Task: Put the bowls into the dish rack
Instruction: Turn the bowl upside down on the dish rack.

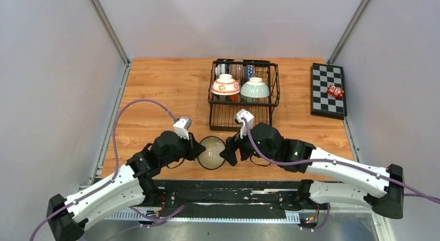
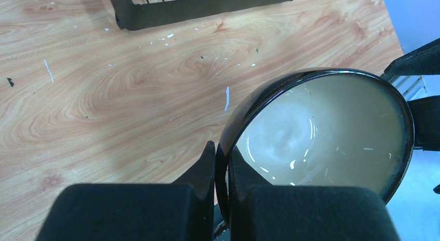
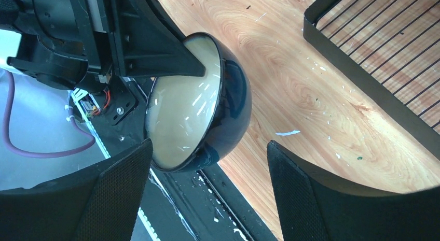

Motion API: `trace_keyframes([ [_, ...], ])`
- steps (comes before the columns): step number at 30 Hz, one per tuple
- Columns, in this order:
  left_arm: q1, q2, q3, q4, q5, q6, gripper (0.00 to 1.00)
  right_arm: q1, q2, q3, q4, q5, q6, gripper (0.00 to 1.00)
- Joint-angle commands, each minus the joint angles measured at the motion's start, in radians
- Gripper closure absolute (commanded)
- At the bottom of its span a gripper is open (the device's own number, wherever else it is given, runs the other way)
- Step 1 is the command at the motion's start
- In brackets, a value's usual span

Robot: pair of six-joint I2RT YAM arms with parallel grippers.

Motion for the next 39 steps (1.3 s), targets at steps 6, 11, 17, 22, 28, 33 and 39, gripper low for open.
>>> trace_keyframes([
  [6, 0.007, -0.141, -0.062, 0.201, -0.015, -0.076, 1.00, 0.022, -0.030, -0.031, 0.096, -0.020, 0.071, 0.03],
  [11, 0.007, -0.208, -0.094, 0.259, -0.022, -0.100, 1.00, 0.024, -0.053, -0.075, 0.175, -0.055, 0.130, 0.00],
  [17, 0.009, -0.284, -0.135, 0.326, -0.028, -0.136, 1.00, 0.025, -0.068, -0.098, 0.231, -0.103, 0.180, 0.00],
  [22, 0.009, -0.328, -0.170, 0.393, -0.023, -0.171, 1.00, 0.026, -0.089, -0.112, 0.289, -0.117, 0.227, 0.00],
  [28, 0.009, -0.341, -0.189, 0.453, -0.015, -0.197, 1.00, 0.032, -0.115, -0.121, 0.332, -0.124, 0.250, 0.00],
  [33, 0.009, -0.343, -0.203, 0.517, -0.009, -0.214, 1.00, 0.036, -0.117, -0.117, 0.337, -0.123, 0.253, 0.00],
  [39, 0.009, -0.344, -0.196, 0.538, -0.005, -0.212, 1.00, 0.039, -0.140, -0.116, 0.323, -0.095, 0.236, 0.00],
])
